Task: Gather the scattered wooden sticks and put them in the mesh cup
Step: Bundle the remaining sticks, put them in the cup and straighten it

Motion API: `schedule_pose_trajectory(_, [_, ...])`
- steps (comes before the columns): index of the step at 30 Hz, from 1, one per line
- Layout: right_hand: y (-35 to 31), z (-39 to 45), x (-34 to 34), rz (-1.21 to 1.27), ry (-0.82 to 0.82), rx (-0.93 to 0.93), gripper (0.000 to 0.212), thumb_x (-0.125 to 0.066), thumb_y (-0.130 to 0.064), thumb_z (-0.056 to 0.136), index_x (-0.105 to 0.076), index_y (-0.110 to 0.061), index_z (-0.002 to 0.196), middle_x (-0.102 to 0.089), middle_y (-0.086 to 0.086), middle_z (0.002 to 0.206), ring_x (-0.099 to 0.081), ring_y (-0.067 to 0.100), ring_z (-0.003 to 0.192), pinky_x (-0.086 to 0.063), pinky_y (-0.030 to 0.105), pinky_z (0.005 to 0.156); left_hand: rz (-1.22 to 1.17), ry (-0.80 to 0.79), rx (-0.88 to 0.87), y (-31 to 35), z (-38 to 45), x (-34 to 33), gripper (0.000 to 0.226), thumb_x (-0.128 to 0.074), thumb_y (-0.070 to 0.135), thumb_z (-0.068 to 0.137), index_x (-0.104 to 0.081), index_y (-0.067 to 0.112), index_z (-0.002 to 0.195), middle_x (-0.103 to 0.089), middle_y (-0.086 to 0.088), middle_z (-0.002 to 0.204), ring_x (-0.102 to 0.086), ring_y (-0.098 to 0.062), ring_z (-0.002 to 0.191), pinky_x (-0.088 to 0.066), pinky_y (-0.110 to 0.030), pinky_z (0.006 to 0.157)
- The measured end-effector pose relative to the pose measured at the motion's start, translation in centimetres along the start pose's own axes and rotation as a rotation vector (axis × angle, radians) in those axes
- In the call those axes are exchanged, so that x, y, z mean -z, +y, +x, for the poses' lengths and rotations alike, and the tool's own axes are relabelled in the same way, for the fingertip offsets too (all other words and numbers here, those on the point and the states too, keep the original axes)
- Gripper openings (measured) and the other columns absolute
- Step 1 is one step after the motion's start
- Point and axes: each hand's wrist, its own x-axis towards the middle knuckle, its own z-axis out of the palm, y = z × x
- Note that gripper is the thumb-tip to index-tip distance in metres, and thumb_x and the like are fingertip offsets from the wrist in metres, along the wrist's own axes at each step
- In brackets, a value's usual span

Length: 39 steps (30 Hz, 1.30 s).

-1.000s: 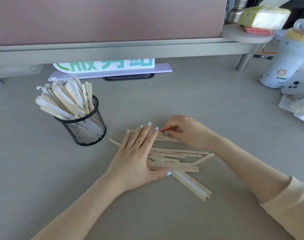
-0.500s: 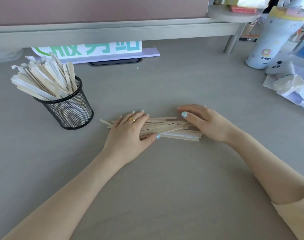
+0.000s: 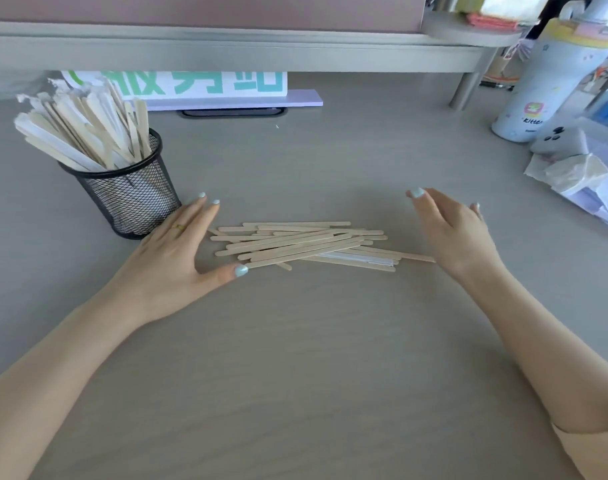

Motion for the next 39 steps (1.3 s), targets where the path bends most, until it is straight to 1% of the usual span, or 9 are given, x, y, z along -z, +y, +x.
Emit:
schedule_pose_trajectory(3, [0.4,-0.1,-0.2,-0.001,-0.092,-0.058,0.047,-0.023,-0.042,0.098,-0.057,-0.012,0.112,-0.063,0.004,0.108,-0.043,0.032,0.118,-0.006,0.042,0.117,0.022,-0.048,0.055,0.3,-0.6,0.1,0.107,-0.023,0.088,0.058,-0.002,0.034,0.147,0.006,0.014,0.157,0.002,-0.007,0.145,-0.006,-0.03,0.115])
schedule_pose_trajectory(5, [0.2,-0.1,-0.8,-0.002,-0.107,-0.014,0.046,-0.023,-0.041,0.098,-0.054,-0.016,0.122,-0.052,0.002,0.136,-0.037,0.022,0.131,-0.006,0.039,0.115,0.004,-0.028,0.086,0.8,-0.6,0.0,0.099,-0.029,0.085,0.068,-0.008,0.03,0.148,0.0,0.011,0.158,-0.001,-0.008,0.145,-0.009,-0.031,0.116])
schedule_pose_trajectory(9, [-1.0,0.2,-1.8,0.097,-0.145,0.014,0.049,-0.025,-0.042,0.098,-0.054,-0.007,0.116,-0.057,0.011,0.127,-0.041,0.028,0.123,-0.022,0.028,0.1,-0.011,0.044,0.109,2.1,-0.7,-0.5,0.079,-0.044,0.059,0.083,-0.017,0.022,0.147,-0.012,0.004,0.158,-0.01,-0.01,0.145,-0.016,-0.031,0.115])
schedule_pose_trajectory(16, [-3.7,0.3,-3.8,0.23,-0.259,0.098,0.055,-0.027,-0.048,0.096,-0.051,0.0,0.11,-0.058,0.019,0.118,-0.049,0.029,0.115,-0.036,0.033,0.094,-0.029,0.16,0.046,4.8,-1.4,-1.0,0.062,-0.055,0.041,0.086,-0.032,0.023,0.14,-0.021,0.009,0.155,-0.04,-0.022,0.13,-0.041,-0.039,0.094])
schedule_pose_trajectory(22, [-6.3,-0.1,-5.2,0.337,-0.367,0.176,0.051,-0.029,-0.048,0.096,-0.054,-0.005,0.109,-0.06,0.015,0.116,-0.052,0.028,0.11,-0.038,0.041,0.1,-0.16,0.142,0.004,4.7,-1.0,-1.5,0.071,-0.06,0.049,0.075,-0.039,0.023,0.138,-0.026,0.008,0.152,-0.034,-0.019,0.133,-0.033,-0.035,0.104])
schedule_pose_trajectory(25, [-6.7,-0.2,-5.3,0.421,-0.398,0.189,0.049,-0.031,-0.045,0.096,-0.054,-0.004,0.109,-0.057,0.018,0.118,-0.05,0.03,0.11,-0.038,0.042,0.101,-0.127,0.066,0.049,4.5,-0.4,-1.2,0.099,-0.035,0.077,0.056,-0.027,0.03,0.142,-0.014,0.01,0.156,-0.013,-0.013,0.142,-0.02,-0.036,0.112])
schedule_pose_trajectory(28, [-6.2,-0.2,-4.9,0.438,-0.345,0.145,0.036,-0.039,-0.045,0.094,-0.059,-0.02,0.112,-0.064,0.003,0.115,-0.054,0.018,0.108,-0.041,0.035,0.097,-0.019,0.011,0.09,4.2,0.7,-1.3,0.111,-0.02,0.084,0.047,-0.01,0.035,0.146,-0.001,0.011,0.158,0.004,-0.011,0.145,-0.004,-0.037,0.117])
schedule_pose_trajectory(34, [-5.0,-0.8,-5.3,0.027,-0.379,0.356,0.074,-0.038,-0.069,0.076,-0.034,-0.027,0.137,-0.042,-0.013,0.14,-0.026,0.003,0.136,-0.008,0.02,0.113,-0.031,0.04,0.111,4.8,3.4,-1.8,0.115,-0.017,0.087,0.046,-0.014,0.03,0.146,-0.008,0.008,0.158,0.0,-0.013,0.146,-0.003,-0.033,0.116])
schedule_pose_trajectory(39, [-5.0,-0.5,-6.0,-0.04,-0.386,0.454,0.094,-0.041,-0.078,0.063,-0.02,-0.032,0.143,-0.029,-0.013,0.15,-0.012,0.004,0.142,-0.003,0.021,0.114,-0.189,0.033,0.054,6.3,5.6,-2.5,0.09,-0.062,0.06,0.071,-0.02,0.031,0.145,-0.015,0.009,0.157,-0.006,-0.01,0.145,-0.011,-0.03,0.116])
